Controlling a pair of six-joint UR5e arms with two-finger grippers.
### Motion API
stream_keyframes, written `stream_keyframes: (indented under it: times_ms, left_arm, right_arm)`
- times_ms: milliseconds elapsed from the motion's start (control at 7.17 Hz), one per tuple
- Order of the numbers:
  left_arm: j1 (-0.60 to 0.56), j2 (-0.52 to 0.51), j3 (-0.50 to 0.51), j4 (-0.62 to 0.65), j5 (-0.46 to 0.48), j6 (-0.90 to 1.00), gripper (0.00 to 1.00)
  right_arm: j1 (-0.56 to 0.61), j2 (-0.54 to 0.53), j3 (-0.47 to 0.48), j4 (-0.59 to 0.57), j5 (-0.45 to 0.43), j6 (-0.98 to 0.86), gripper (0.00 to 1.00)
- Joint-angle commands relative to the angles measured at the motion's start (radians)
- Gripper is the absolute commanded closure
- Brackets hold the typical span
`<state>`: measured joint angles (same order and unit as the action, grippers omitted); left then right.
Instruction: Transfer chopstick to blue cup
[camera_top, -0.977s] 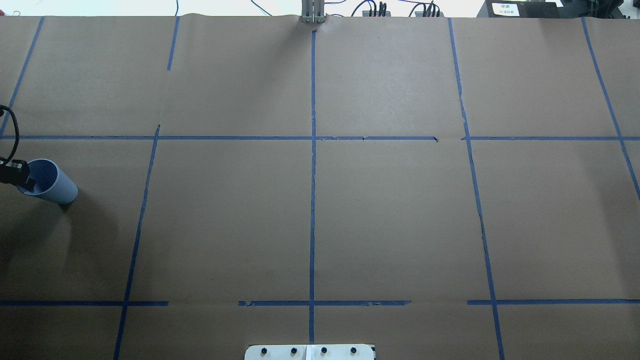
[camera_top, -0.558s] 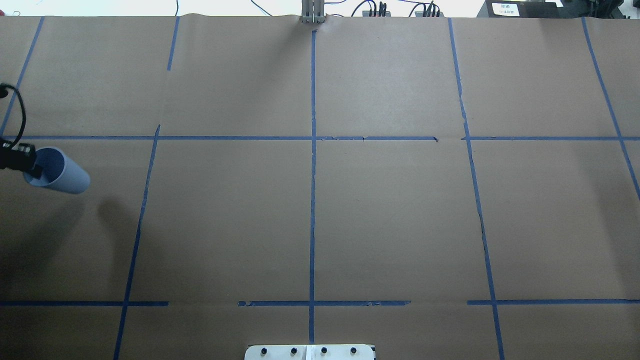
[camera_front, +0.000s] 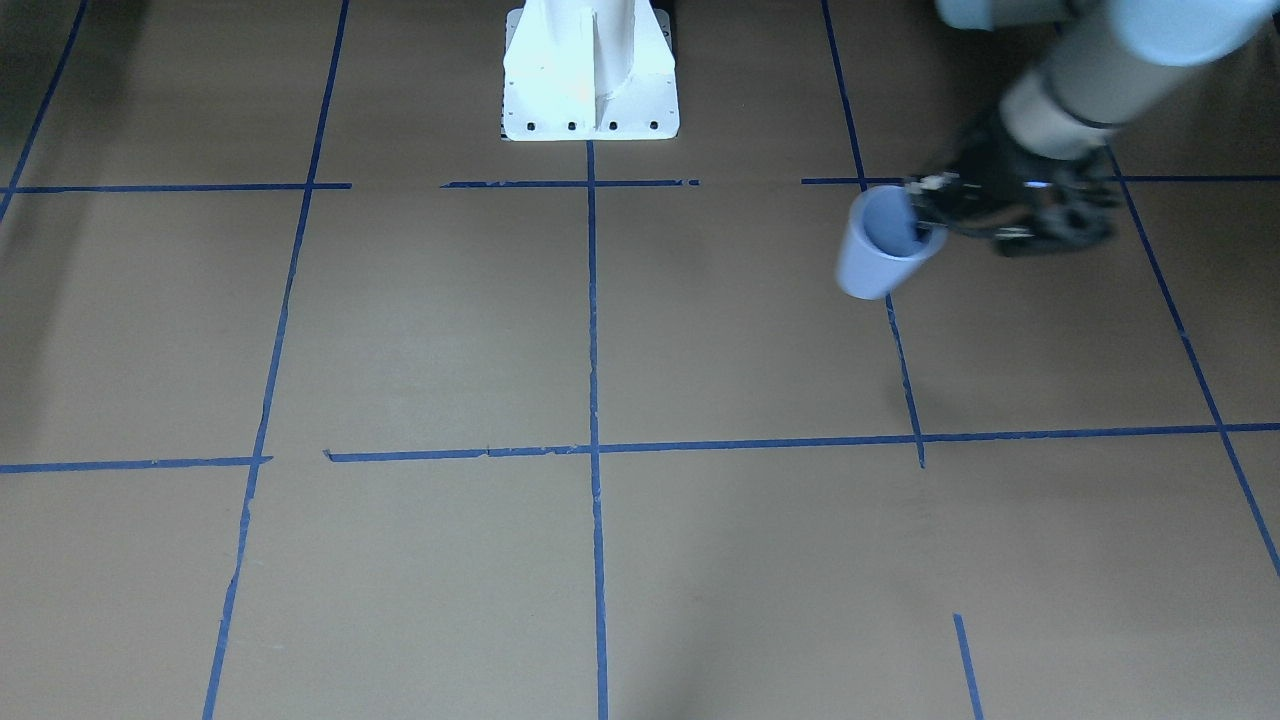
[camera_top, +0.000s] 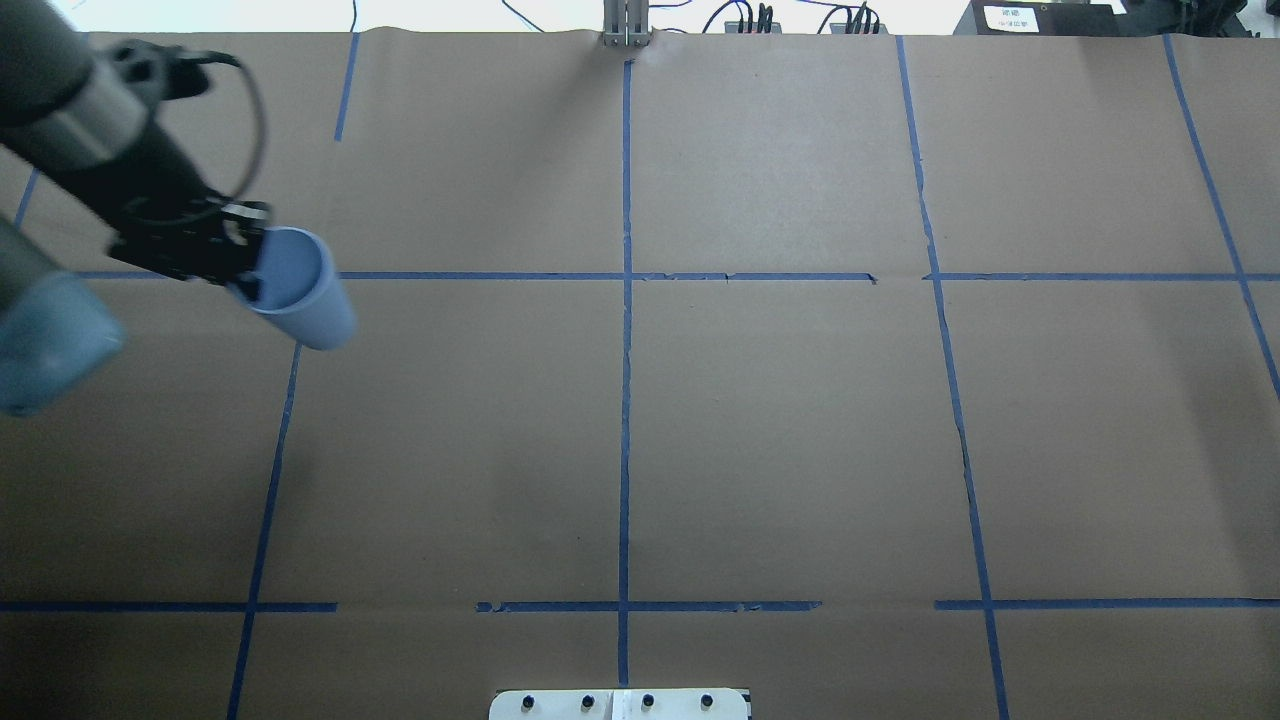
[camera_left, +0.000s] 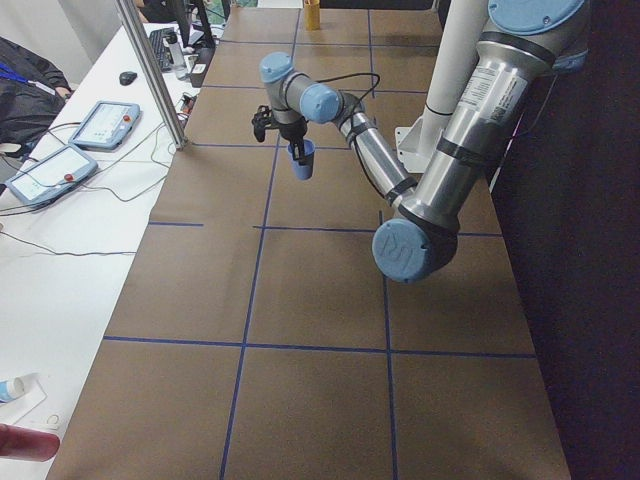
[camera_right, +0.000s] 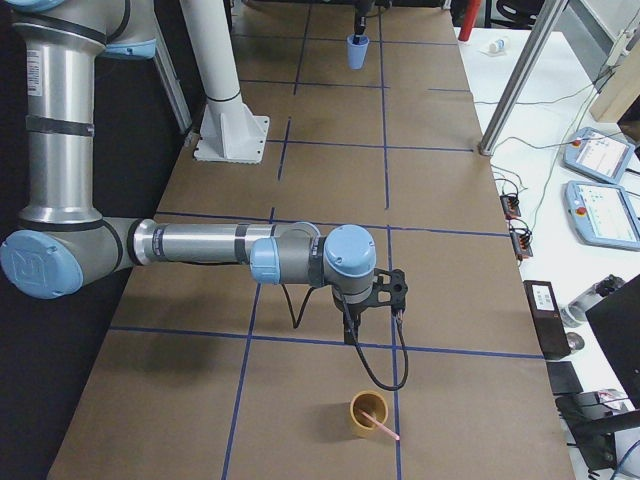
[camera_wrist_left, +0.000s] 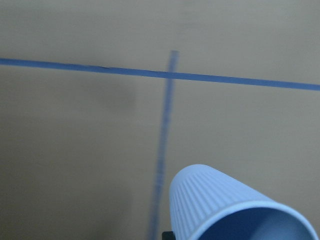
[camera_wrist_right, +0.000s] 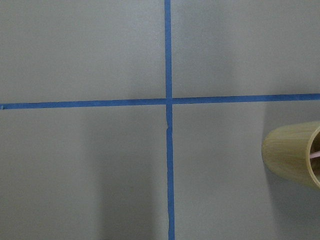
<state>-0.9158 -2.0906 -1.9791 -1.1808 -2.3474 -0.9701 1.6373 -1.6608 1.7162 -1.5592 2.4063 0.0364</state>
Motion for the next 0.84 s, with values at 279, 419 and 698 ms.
stream_keyframes:
  times_ms: [279, 419, 698]
  left_arm:
    - [0.248, -0.291, 0.443, -0.440, 0.147, -0.404, 1.00]
    - [0.285, -0.298, 0.459, -0.457, 0.195, -0.409, 1.00]
    - [0.313, -0.293, 0.462, -0.465, 0.204, -0.409, 0.99]
  right_arm:
    - [-0.001, 0.013, 0.023, -0.004, 0.002, 0.003, 0.00]
    - [-0.001, 0.004, 0.023, -0.001, 0.010, 0.003, 0.00]
    - [-0.001, 0.004, 0.025, 0.004, 0.007, 0.002, 0.00]
